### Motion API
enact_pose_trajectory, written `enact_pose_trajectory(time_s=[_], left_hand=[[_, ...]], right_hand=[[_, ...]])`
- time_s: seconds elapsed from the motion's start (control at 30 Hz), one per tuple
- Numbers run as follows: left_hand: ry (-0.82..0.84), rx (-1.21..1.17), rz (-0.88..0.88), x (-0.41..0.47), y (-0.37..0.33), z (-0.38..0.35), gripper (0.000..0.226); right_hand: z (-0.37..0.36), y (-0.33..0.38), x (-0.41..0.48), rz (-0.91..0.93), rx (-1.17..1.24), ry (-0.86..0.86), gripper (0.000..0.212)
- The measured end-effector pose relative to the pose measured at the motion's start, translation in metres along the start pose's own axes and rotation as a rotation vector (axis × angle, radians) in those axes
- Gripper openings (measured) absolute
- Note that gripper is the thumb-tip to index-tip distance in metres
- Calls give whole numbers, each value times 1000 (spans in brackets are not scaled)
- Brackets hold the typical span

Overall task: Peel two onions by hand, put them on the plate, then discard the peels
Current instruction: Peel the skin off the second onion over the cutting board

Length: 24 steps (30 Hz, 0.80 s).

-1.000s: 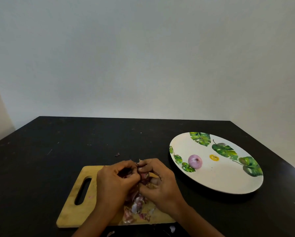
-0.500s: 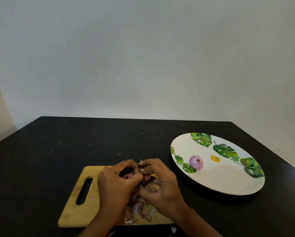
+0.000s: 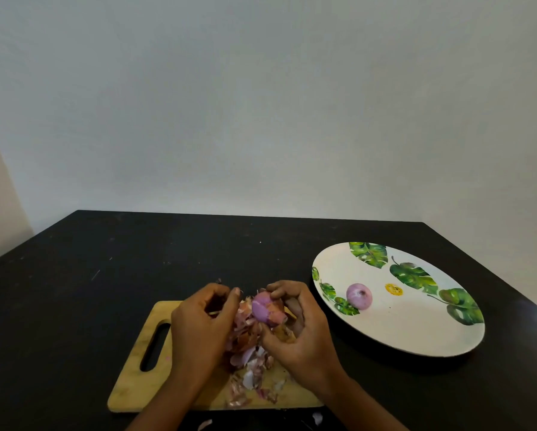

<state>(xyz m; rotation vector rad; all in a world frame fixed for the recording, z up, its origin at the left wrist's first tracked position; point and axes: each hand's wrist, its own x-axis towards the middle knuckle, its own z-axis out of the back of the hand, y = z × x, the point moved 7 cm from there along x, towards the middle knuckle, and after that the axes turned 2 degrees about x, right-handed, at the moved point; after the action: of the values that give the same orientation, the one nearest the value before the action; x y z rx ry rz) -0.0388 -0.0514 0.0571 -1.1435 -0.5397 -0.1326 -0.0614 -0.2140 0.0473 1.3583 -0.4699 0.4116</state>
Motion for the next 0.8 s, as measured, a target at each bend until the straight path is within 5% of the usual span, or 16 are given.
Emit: enact_pose_trajectory(time_s=[0.1, 0.2, 0.4, 0.8], left_hand=[[25, -19, -32, -1, -3, -1, 26], [24, -48, -153, -6, -21, 1, 16], [199, 114, -432, -13, -38, -11, 29], [164, 314, -678, -21, -41, -13, 28]], right_hand=[[-1, 0, 0, -2, -10, -3, 44], [0, -2, -1, -13, -21, -4, 46], [1, -2, -1, -38, 17, 28, 45], [-3, 0, -1, 5, -71, 47, 30]])
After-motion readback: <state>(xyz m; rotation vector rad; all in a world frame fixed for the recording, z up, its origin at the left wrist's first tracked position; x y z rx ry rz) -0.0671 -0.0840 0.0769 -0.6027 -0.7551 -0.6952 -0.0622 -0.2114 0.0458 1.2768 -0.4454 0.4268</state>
